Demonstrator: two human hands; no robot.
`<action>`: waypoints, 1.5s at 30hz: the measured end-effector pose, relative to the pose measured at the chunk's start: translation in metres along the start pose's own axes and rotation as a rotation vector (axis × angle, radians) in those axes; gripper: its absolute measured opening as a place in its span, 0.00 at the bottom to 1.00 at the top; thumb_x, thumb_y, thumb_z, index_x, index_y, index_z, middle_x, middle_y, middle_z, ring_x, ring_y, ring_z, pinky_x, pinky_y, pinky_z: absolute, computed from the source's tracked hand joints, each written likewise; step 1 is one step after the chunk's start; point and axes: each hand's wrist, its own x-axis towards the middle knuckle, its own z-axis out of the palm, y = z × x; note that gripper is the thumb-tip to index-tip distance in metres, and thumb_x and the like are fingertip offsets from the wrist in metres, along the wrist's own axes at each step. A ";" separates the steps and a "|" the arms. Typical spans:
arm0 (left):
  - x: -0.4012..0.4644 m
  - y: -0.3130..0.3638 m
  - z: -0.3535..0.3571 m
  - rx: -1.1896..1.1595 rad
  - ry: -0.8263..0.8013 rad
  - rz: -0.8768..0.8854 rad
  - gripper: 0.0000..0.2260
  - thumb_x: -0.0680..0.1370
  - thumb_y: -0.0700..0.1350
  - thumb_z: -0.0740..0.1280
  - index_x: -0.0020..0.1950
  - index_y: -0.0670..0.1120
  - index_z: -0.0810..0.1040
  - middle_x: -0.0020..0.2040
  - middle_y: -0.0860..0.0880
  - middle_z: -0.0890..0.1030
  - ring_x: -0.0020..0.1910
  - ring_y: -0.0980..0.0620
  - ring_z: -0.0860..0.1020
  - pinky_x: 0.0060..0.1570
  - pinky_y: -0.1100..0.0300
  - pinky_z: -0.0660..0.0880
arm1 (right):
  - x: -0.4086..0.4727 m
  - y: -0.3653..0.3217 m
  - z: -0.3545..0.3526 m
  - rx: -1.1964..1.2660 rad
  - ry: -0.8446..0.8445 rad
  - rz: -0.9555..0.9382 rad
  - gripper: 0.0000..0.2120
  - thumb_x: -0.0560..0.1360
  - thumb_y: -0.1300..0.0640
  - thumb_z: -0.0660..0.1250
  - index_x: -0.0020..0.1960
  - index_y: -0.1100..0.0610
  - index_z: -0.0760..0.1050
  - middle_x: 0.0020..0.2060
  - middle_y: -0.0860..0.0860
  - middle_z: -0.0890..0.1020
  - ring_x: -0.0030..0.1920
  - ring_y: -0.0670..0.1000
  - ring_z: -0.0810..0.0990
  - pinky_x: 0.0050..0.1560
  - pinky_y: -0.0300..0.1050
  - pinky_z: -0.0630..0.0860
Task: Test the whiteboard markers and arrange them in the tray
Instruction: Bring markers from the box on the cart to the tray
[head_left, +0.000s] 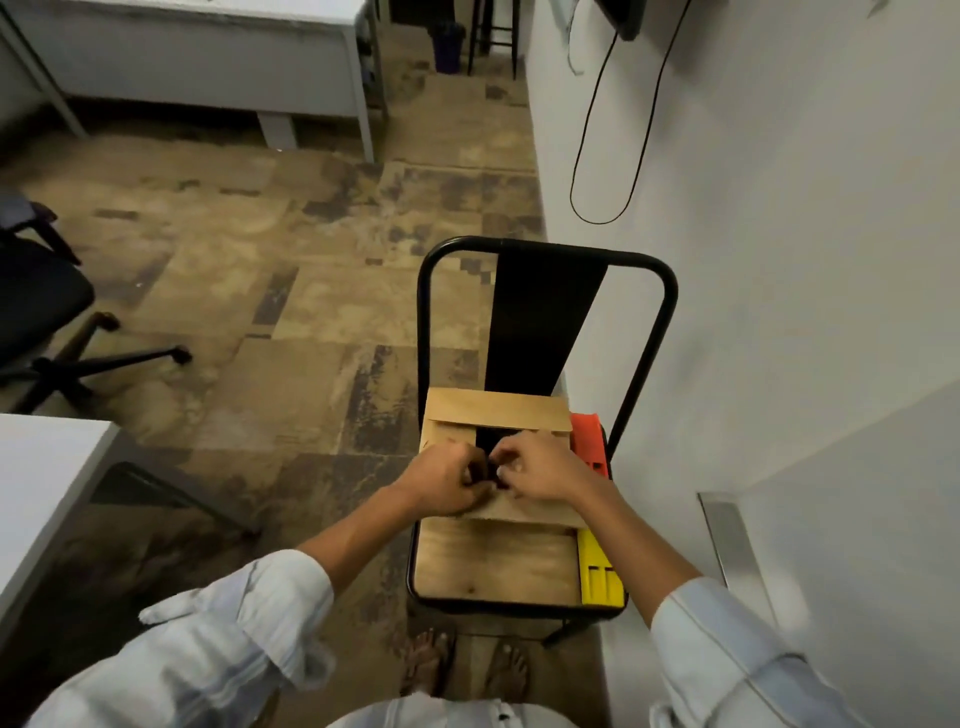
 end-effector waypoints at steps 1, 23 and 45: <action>0.003 -0.001 -0.001 0.073 -0.002 -0.047 0.15 0.72 0.55 0.71 0.54 0.48 0.79 0.49 0.48 0.83 0.48 0.47 0.81 0.44 0.55 0.78 | 0.002 0.002 0.006 -0.139 -0.032 -0.004 0.13 0.75 0.54 0.66 0.59 0.52 0.79 0.54 0.54 0.83 0.52 0.54 0.82 0.52 0.49 0.79; 0.041 0.029 -0.007 0.647 -0.194 -0.119 0.54 0.58 0.71 0.73 0.76 0.50 0.57 0.79 0.40 0.46 0.76 0.36 0.51 0.70 0.37 0.61 | 0.018 0.041 -0.028 -0.224 -0.084 0.470 0.14 0.75 0.59 0.68 0.60 0.61 0.76 0.46 0.55 0.81 0.42 0.53 0.81 0.39 0.44 0.78; 0.008 -0.004 -0.034 0.342 0.191 0.070 0.41 0.57 0.76 0.69 0.52 0.44 0.70 0.79 0.40 0.53 0.79 0.43 0.50 0.60 0.54 0.74 | 0.073 0.045 0.046 -0.047 0.008 0.450 0.22 0.75 0.63 0.69 0.68 0.57 0.69 0.57 0.56 0.77 0.55 0.56 0.78 0.54 0.48 0.77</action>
